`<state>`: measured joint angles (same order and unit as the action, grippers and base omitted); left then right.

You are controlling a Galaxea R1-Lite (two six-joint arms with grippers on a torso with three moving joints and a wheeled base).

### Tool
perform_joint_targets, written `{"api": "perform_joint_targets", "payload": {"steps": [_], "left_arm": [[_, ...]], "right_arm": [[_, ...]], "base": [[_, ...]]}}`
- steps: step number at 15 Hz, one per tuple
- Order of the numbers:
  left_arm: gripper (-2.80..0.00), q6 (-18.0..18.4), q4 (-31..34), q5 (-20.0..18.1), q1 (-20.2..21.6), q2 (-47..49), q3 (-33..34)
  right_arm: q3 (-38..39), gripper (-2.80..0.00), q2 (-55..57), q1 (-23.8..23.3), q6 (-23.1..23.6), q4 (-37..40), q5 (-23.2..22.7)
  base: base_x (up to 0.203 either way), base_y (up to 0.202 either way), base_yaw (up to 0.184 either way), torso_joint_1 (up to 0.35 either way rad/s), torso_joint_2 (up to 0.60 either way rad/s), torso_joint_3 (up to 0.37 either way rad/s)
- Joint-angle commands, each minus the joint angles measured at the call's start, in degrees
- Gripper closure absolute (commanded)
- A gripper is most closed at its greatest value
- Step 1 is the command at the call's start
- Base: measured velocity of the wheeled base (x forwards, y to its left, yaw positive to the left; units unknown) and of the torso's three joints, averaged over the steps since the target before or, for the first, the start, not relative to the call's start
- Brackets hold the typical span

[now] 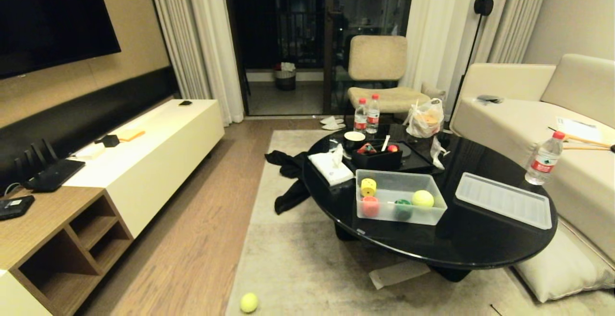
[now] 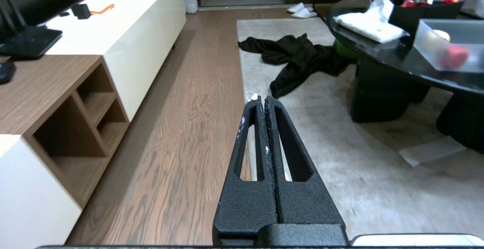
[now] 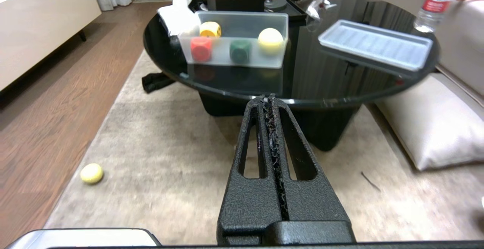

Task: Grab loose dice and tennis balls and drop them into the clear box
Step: Find toys out of the box

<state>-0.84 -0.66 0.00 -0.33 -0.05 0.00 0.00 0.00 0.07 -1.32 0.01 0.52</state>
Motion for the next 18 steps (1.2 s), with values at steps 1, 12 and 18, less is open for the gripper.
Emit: {"api": "perform_joint_targets", "payload": {"steps": [1, 12, 18], "left_arm": [[0.00, 0.0, 0.0, 0.0, 0.0, 0.0, 0.1], [0.00, 0.0, 0.0, 0.0, 0.0, 0.0, 0.1], [0.00, 0.0, 0.0, 0.0, 0.0, 0.0, 0.1]], "right_arm": [[0.1, 0.00, 0.0, 0.0, 0.0, 0.0, 0.0], [0.1, 0.00, 0.0, 0.0, 0.0, 0.0, 0.0], [0.1, 0.00, 0.0, 0.0, 0.0, 0.0, 0.0]], "base": [[-0.188, 0.000, 0.004, 0.002, 0.00, 0.002], [-0.113, 0.000, 0.003, 0.000, 0.00, 0.002], [0.001, 0.070, -0.003, 0.002, 0.00, 0.001]]}}
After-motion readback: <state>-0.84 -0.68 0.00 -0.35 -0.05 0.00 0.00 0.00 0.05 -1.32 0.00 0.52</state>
